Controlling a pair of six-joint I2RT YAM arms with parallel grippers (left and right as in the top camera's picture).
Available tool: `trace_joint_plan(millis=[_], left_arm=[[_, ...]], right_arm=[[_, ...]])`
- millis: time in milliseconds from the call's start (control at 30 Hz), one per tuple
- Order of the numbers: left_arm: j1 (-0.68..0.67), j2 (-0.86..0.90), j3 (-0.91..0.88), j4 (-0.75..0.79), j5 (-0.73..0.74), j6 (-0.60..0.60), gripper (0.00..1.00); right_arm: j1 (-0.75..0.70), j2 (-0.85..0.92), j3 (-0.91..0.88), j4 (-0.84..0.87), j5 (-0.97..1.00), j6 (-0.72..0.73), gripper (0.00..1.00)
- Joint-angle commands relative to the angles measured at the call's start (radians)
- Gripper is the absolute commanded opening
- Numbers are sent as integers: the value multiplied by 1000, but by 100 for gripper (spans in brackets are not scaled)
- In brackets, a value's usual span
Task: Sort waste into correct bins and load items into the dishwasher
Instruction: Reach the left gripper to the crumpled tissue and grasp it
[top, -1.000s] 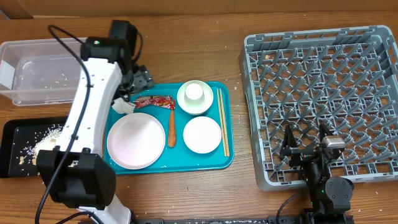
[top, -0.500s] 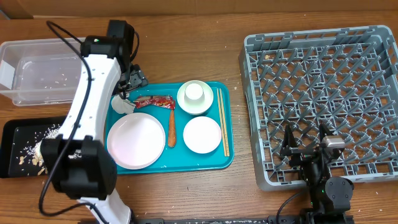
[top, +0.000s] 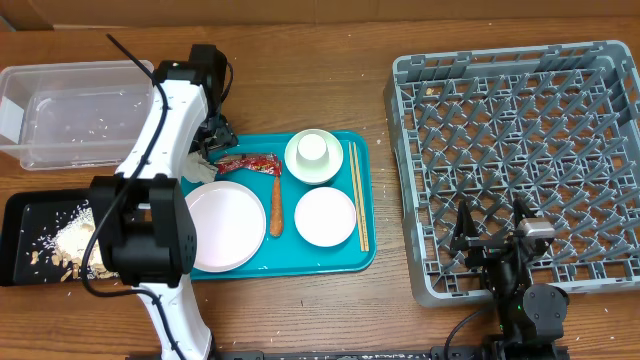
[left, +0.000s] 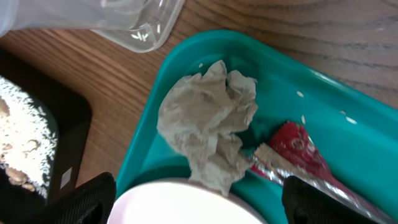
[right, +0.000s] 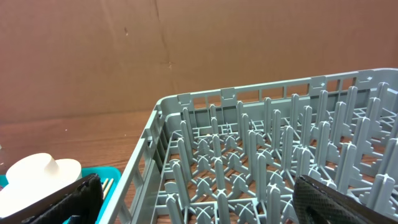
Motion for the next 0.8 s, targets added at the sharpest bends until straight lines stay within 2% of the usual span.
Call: trace_joint_plan(millis=[0,100,267,767], left_arm=[[25,31,-2,11,-18,19,86],[40,39,-2,11,-6,19,77],[50,41,-2,13,45,19,69],[57,44,-2,41,41,27,70]], right_arm=[[-2,-5,-10,6,5,3,100],[-2,-5,-10,7,5,3,100],[-2,-5,-10,6,5,2,100],[-2,-5,-10,6,5,3,100]])
